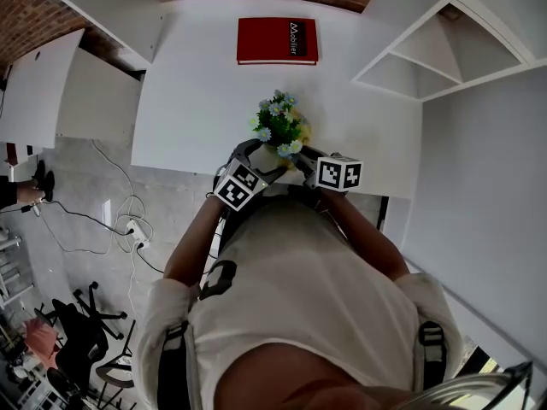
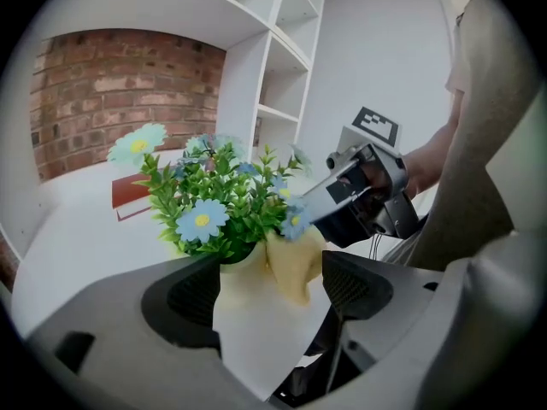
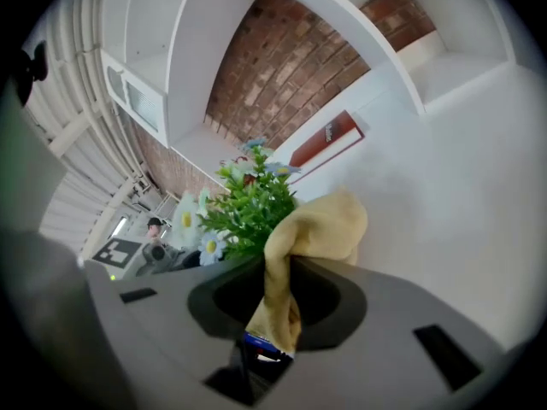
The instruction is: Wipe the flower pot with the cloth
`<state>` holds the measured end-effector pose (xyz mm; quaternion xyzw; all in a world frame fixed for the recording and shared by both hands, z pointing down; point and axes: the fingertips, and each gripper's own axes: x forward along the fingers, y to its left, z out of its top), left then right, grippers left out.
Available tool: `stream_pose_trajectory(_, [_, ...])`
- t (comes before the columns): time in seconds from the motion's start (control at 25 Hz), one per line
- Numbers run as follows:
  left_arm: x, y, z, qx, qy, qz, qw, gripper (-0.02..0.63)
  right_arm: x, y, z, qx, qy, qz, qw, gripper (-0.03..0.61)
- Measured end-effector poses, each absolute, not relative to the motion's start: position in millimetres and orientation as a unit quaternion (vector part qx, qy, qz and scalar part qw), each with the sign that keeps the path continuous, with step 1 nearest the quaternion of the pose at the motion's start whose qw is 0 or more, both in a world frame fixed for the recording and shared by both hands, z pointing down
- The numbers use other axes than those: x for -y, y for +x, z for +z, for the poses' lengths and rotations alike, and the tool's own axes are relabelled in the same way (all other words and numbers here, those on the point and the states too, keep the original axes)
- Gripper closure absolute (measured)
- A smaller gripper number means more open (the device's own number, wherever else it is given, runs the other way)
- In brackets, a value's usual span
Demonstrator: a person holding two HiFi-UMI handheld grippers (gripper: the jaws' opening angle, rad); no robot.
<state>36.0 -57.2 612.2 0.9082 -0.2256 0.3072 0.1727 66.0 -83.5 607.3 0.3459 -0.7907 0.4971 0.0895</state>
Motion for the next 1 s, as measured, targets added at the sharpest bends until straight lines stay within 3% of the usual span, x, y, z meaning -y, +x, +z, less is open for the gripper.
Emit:
stream_pose_trajectory(0.48, [54.3,44.8,614.4,0.217,0.913,0.300,0.170,0.255,74.0,66.9,664.3,0.762,0.357,0.522,0.141,0.483])
stream_pose_trajectory(0.8, [55.2,39.4,604.9,0.195,0.915,0.291,0.201,0.255,73.4,69.1,667.8,0.768,0.345,0.521,0.139,0.486])
stream_pose_trajectory(1.0, [67.4,36.8,600.0,0.190,0.918,0.306,0.167,0.255,70.9,71.8,660.8,0.762,0.350,0.527,0.139,0.485])
